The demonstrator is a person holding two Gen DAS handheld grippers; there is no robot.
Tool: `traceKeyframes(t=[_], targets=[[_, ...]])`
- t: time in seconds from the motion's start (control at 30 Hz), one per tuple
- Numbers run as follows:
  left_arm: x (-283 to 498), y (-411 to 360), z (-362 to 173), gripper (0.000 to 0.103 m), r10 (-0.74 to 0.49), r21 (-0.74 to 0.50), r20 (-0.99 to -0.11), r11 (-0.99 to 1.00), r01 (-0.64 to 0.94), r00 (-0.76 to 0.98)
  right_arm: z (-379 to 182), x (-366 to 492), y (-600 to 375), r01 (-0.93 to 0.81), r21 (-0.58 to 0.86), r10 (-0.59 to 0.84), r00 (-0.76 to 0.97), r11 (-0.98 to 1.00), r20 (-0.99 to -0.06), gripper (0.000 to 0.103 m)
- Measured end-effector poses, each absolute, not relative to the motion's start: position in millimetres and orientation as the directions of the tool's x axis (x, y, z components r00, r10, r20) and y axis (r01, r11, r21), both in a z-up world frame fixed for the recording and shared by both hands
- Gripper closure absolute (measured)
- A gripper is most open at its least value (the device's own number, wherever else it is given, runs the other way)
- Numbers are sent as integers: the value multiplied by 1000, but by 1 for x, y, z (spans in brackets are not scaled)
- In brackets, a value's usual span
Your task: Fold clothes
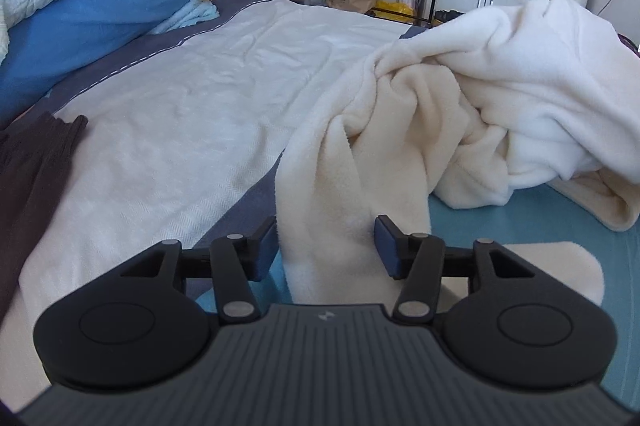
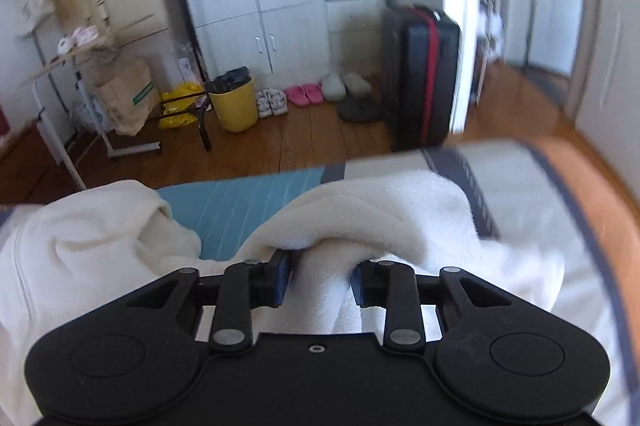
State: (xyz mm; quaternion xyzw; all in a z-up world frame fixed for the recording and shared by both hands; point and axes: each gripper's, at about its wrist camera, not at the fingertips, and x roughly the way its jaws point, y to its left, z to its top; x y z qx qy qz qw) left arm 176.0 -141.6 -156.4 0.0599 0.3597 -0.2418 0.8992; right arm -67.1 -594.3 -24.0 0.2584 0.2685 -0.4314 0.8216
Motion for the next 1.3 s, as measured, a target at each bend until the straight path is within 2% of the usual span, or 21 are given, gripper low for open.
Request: traceKeyframes(t=[0.13,0.2,0.27,0.3,0.33,0.37,0.4,0.47,0.6,0.7,0.9,0.97,1.0,1.07,1.13,1.3], targets=[[173,-143,-159,44,-384,-51,-665,879,474,640,-36,-93,-576,851,325,-542,516,413,-663,44],[172,-147,-160,42,-378,-33,-663,877,479,646,-45,-95,-572,833,393,-538,552,389,-637,44],[172,-151,-162,43,-371,-20,-666,876,482,647,-52,-85,-575,817,408,-535,576,408,-617,53],[173,-153,-163,46,-376,-19,-663,873,488,647,-54,-80,-575,820,388,-546,571,421,-613,69],[173,-155,-163,52,-381,-18,-661,869,495,646,-55,-76,-574,822,367,-554,566,435,-610,79],[173,-157,-163,75,-386,-11,-659,863,505,645,-57,-72,-572,823,346,-561,563,451,-607,85],[173,-160,-162,86,-390,-4,-658,857,516,644,-59,-69,-569,819,330,-560,565,469,-606,99],[170,-165,-159,89,-351,59,-646,862,503,678,-60,-64,-564,813,294,-563,566,503,-602,102],[172,-156,-133,91,-244,169,-557,902,396,794,-48,-59,-554,814,197,-627,553,546,-548,102],[181,-132,-111,91,-202,152,-491,938,311,848,-41,-66,-551,805,225,-630,576,550,-522,101],[186,-113,-108,91,-171,150,-479,950,273,861,-40,-80,-547,766,281,-580,628,577,-520,88],[186,-116,-107,91,-152,185,-458,947,261,876,-35,-81,-542,715,304,-536,682,629,-497,64],[187,-118,-105,91,-141,202,-442,947,251,886,-32,-82,-539,686,315,-510,710,656,-485,48],[189,-118,-98,91,-117,216,-401,952,218,909,-28,-77,-529,622,327,-454,762,712,-461,42],[196,-112,-92,90,-79,216,-373,961,170,925,-32,-67,-519,570,331,-401,794,752,-456,25],[211,-100,-99,90,49,284,-362,957,61,931,-47,-30,-509,553,267,-368,774,789,-516,22]])
